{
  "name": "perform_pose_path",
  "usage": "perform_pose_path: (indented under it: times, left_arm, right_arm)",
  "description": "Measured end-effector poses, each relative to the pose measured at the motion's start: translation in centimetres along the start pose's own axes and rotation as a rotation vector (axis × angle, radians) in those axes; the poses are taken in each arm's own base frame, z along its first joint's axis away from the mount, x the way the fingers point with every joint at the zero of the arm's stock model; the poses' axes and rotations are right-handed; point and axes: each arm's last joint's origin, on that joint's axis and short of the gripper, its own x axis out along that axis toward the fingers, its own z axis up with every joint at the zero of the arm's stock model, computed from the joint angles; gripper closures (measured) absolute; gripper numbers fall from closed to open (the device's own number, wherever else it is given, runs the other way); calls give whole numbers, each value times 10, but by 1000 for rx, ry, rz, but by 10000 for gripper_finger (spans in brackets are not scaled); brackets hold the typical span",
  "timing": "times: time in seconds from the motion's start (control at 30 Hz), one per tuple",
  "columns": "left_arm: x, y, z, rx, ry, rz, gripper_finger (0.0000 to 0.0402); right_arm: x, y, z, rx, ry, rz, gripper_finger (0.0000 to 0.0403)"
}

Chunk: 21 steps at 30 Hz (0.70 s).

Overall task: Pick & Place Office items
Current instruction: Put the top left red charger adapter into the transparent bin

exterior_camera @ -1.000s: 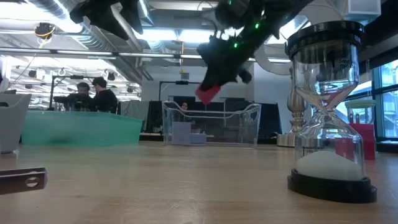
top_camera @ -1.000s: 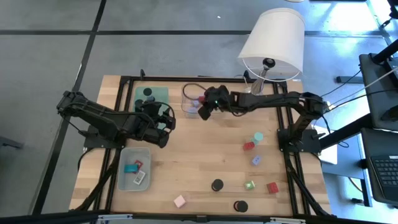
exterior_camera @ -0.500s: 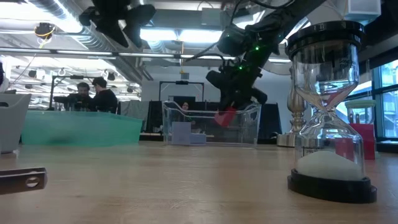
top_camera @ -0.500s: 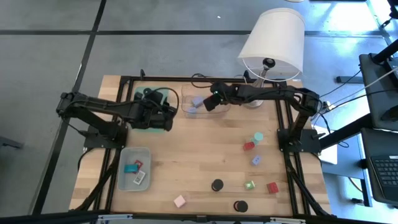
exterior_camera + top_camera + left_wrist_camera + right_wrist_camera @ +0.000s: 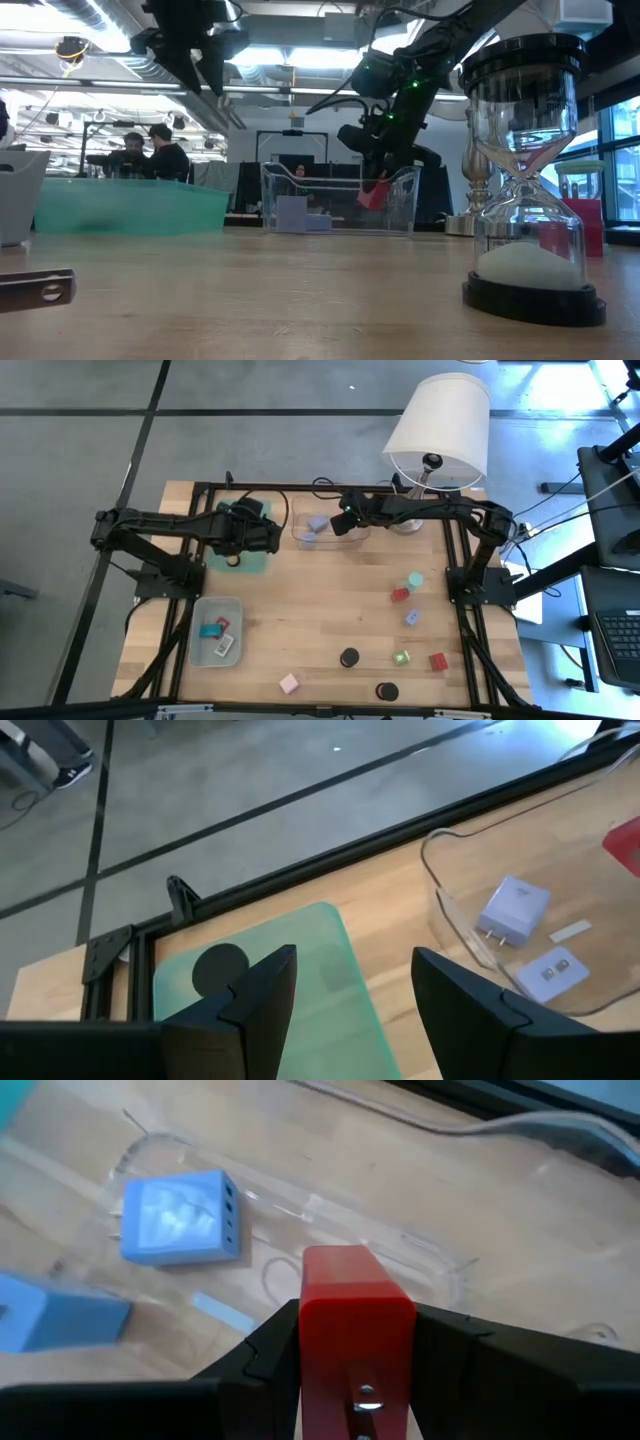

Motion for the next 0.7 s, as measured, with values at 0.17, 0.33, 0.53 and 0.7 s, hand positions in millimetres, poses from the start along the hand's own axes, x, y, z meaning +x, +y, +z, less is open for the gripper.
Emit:
perform_pose_path:
  times: [0.17, 0.33, 0.53, 0.7]
  left_arm:
    - [2, 1, 1, 25, 2, 6, 206]
    - [2, 1, 1, 31, 2, 6, 206]
    - [2, 1, 1, 46, 2, 6, 206]
    - [2, 1, 1, 47, 2, 6, 206]
  right_arm:
    - [5, 1, -1, 5, 1, -10, 273]
    - [5, 1, -1, 6, 2, -6, 272]
    - [5, 2, -1, -10, 3, 1, 246]
    - [5, 2, -1, -9, 1, 0, 208]
